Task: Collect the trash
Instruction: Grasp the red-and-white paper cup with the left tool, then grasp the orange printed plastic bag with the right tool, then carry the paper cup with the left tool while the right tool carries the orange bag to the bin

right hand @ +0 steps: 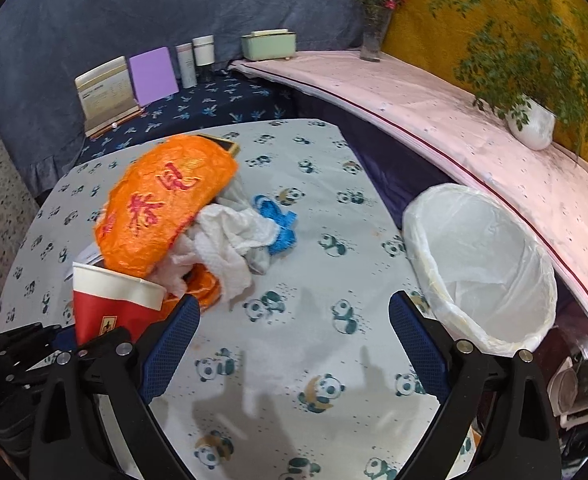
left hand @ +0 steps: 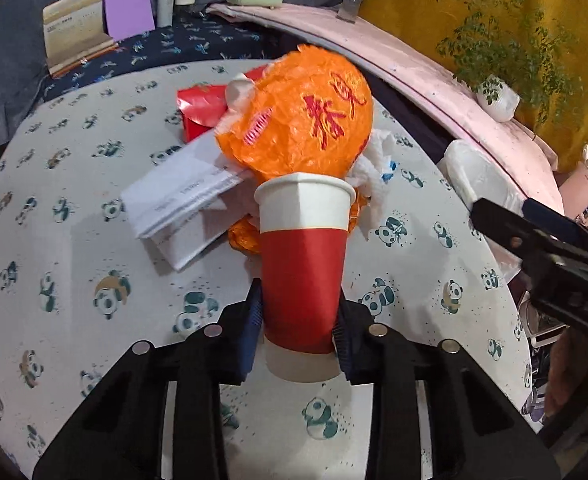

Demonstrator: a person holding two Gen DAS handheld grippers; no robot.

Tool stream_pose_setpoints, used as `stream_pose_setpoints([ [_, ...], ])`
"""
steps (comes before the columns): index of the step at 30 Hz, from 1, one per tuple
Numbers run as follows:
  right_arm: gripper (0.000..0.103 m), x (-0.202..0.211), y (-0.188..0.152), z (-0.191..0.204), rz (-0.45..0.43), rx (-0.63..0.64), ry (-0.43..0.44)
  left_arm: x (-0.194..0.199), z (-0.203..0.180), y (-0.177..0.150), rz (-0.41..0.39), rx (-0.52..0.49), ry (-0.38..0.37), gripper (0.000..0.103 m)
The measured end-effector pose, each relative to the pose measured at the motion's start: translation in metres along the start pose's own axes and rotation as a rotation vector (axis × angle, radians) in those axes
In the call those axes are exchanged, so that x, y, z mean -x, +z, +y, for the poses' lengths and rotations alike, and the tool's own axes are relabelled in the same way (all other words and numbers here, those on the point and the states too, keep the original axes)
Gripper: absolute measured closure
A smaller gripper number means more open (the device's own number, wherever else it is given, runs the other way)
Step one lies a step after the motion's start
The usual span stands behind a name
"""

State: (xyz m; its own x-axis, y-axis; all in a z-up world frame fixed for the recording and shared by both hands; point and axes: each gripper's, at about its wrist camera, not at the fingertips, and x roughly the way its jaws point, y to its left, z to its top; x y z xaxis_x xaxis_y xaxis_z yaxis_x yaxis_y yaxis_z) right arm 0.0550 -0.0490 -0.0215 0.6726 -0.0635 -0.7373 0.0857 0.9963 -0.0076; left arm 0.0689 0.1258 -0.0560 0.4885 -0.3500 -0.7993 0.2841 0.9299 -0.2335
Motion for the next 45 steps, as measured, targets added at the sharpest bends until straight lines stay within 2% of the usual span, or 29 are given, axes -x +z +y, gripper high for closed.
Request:
stream_pose_setpoints([
  [4,0.019,-0.008,0.01,0.023,0.002,0.054,0.021,0.026,0.014,0.002,-0.036,0.034,0.023,0.072],
  [7,0.02,-0.014,0.02,0.04,-0.001,0.076,0.021,0.043,0.027,0.006,-0.071,0.059,0.075,0.072],
  [12,0.02,-0.024,0.042,0.069,-0.027,0.129,0.041,0.065,0.052,0.018,-0.122,0.122,0.116,0.072],
  [16,0.02,-0.034,0.063,0.085,-0.027,0.124,0.077,0.069,0.07,0.026,-0.139,0.169,0.142,0.072],
  [19,0.02,-0.045,0.074,0.095,-0.023,0.132,0.065,0.068,0.079,0.03,-0.148,0.192,0.156,0.072],
  [23,0.02,-0.069,0.076,0.103,0.024,0.125,0.069,0.062,0.085,0.035,-0.148,0.2,0.158,0.072],
  [26,0.037,-0.079,0.067,0.106,0.057,0.14,0.079,0.057,0.086,0.035,-0.14,0.201,0.15,0.072],
  [28,0.058,-0.082,0.062,0.106,0.076,0.143,0.106,0.053,0.085,0.034,-0.133,0.198,0.145,0.072],
  [31,0.073,-0.081,0.055,0.105,0.076,0.14,0.129,0.045,0.084,0.035,-0.119,0.191,0.141,0.072],
  [33,0.079,-0.077,0.053,0.104,0.069,0.136,0.14,0.042,0.082,0.035,-0.11,0.193,0.136,0.072],
  [37,0.085,-0.063,0.051,0.096,0.043,0.116,0.167,0.04,0.076,0.035,-0.109,0.18,0.131,0.072],
  [45,0.086,-0.026,0.058,0.063,-0.03,0.063,0.161,0.042,0.044,0.044,-0.13,0.128,0.106,0.072],
])
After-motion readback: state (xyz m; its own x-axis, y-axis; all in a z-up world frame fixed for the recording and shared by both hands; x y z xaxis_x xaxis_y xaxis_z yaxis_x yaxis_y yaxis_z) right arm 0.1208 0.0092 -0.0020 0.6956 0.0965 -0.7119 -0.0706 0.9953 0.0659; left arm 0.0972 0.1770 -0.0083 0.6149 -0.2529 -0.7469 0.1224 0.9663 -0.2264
